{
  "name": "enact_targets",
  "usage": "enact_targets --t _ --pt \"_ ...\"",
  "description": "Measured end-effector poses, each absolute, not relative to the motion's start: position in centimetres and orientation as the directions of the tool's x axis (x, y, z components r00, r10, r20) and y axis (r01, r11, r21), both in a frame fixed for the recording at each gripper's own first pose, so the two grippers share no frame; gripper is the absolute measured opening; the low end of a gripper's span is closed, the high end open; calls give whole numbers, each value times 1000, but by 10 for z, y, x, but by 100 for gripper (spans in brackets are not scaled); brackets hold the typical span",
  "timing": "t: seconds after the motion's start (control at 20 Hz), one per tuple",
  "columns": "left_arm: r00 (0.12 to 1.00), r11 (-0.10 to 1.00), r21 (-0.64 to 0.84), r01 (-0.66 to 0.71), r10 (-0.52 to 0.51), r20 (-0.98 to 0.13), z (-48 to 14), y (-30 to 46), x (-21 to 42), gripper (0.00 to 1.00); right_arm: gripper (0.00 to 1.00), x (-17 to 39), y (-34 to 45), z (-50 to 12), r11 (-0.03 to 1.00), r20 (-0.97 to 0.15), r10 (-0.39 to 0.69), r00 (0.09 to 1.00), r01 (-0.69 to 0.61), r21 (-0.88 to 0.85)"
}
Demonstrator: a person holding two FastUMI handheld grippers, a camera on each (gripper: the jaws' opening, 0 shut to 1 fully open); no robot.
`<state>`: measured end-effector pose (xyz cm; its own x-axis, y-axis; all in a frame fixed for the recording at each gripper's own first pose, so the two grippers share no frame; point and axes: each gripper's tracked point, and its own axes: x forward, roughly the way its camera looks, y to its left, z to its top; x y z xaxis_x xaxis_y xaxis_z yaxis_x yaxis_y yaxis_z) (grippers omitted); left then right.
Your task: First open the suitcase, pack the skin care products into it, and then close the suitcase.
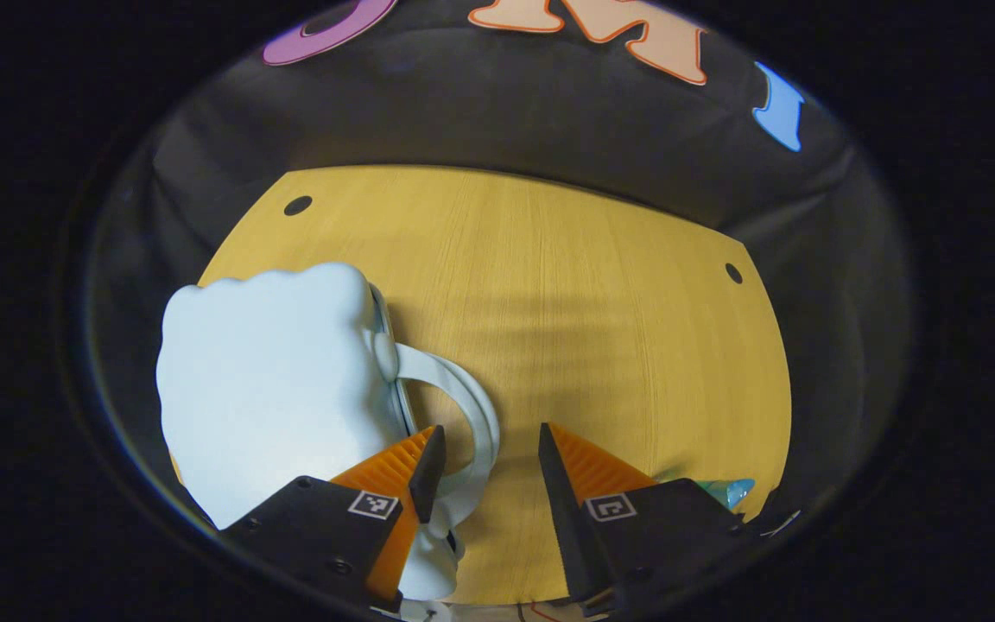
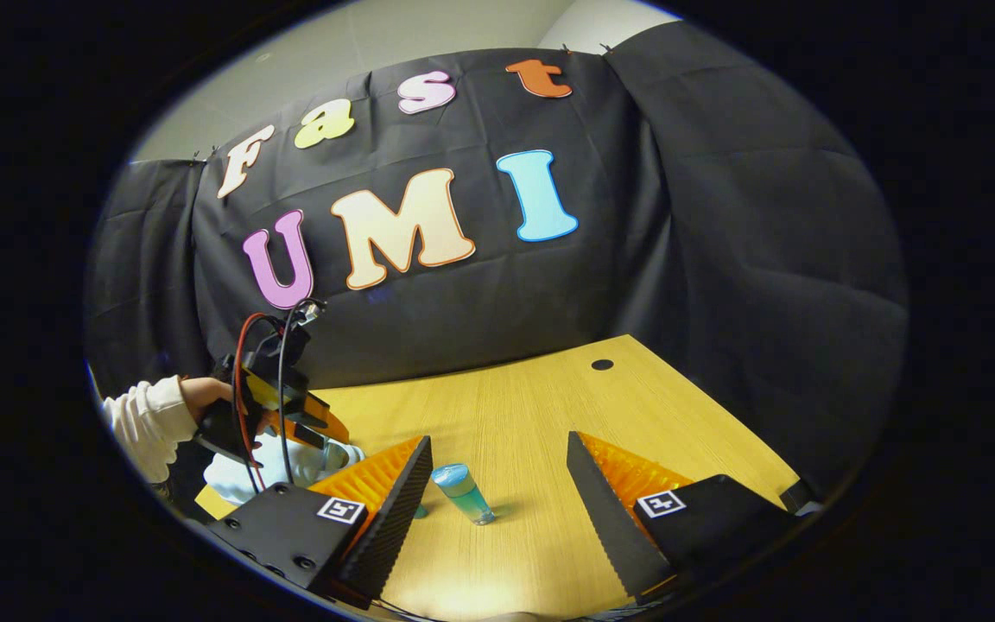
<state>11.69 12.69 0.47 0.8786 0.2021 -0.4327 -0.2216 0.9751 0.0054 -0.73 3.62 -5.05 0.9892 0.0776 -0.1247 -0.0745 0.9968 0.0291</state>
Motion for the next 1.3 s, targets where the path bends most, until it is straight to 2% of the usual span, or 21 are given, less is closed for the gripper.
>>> enact_targets --t 0.05,0.2,0.25,0.3,0.35,0.4,0.5,0.7,0.75,0.85,1.0,1.15,1.3 --pt "867 972 3 -233 209 -453 0 130 120 60 98 -7 36 -50 997 -124 74 989 -71 31" --pt "821 959 14 -284 251 -513 -13 142 129 55 98 -8 34 -53 998 -123 62 990 -60 24" --pt "810 956 15 -292 255 -528 -16 143 132 57 98 -7 34 -54 998 -123 62 990 -59 24" --pt "801 955 15 -298 258 -540 -19 145 135 49 98 -8 33 -55 998 -124 62 990 -59 23" --pt "795 954 13 -299 257 -550 -22 145 140 49 98 -8 33 -55 998 -125 62 990 -60 21" --pt "789 954 8 -301 254 -559 -24 145 142 45 98 -8 33 -56 998 -126 63 990 -61 19" --pt "776 950 12 -313 262 -574 -30 148 146 45 98 -9 32 -59 998 -130 65 989 -64 15" --pt "753 943 11 -334 273 -599 -39 153 156 32 98 -22 31 -69 998 -138 62 988 -61 9" --pt "746 942 17 -336 277 -605 -42 154 158 26 98 -22 31 -69 998 -140 61 988 -60 10" --pt "732 940 24 -340 281 -621 -48 155 161 25 98 -21 30 -68 999 -142 53 988 -53 9" --pt "727 943 8 -333 261 -636 -54 153 168 23 98 -23 30 -68 999 -140 47 989 -46 11" --pt "723 947 16 -322 257 -641 -52 152 168 12 98 -24 31 -69 999 -145 50 988 -49 9" --pt "740 952 1 -307 240 -628 -46 145 167 6 98 -23 33 -67 998 -141 59 988 -58 10"
